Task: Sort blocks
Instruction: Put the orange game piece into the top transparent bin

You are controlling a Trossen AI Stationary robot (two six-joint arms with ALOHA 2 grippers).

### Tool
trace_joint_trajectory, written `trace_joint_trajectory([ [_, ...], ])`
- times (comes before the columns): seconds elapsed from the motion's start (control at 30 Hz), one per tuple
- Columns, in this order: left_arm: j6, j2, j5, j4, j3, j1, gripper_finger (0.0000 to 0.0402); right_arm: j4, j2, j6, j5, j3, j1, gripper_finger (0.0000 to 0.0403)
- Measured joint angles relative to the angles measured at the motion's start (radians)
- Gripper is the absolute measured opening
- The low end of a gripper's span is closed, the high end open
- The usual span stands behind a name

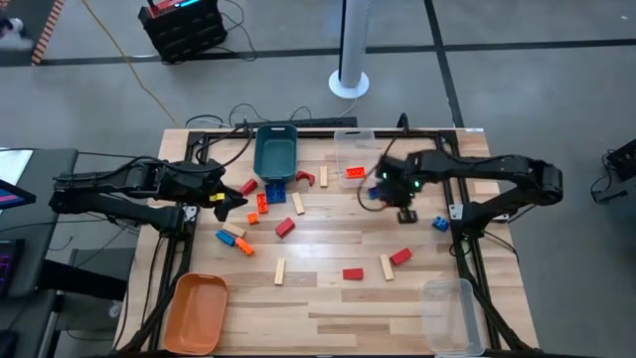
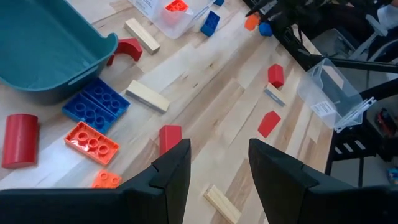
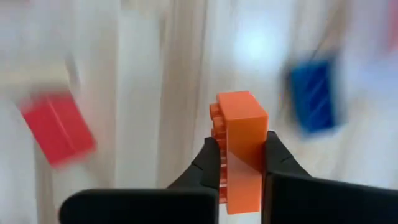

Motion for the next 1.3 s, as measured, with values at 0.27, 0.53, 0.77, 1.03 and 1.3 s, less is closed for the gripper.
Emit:
trace_joint_trajectory([
  [0.27,0.009,0.0,-0.012,0.0,0.0,0.0,0.0158,0.149,0.065,-0.03,0.052,0.282,-0.078,0.005],
  [0.53,0.014,0.0,-0.02,0.0,0.0,0.0,0.0158,0.083,0.373,-0.099,0.073,0.428,-0.14,0.005],
  [0.77,0.014,0.0,-0.02,-0.001,0.0,0.0,0.0158,-0.003,0.574,-0.151,0.14,0.514,-0.184,0.0051],
  [1.03,0.022,0.0,-0.02,-0.003,0.0,0.0,0.0158,0.007,0.627,-0.163,0.132,0.52,-0.187,0.0075],
  [1.3,0.037,0.0,-0.02,-0.01,0.0,0.0,0.0158,-0.011,0.587,-0.12,0.128,0.519,-0.214,0.0158],
])
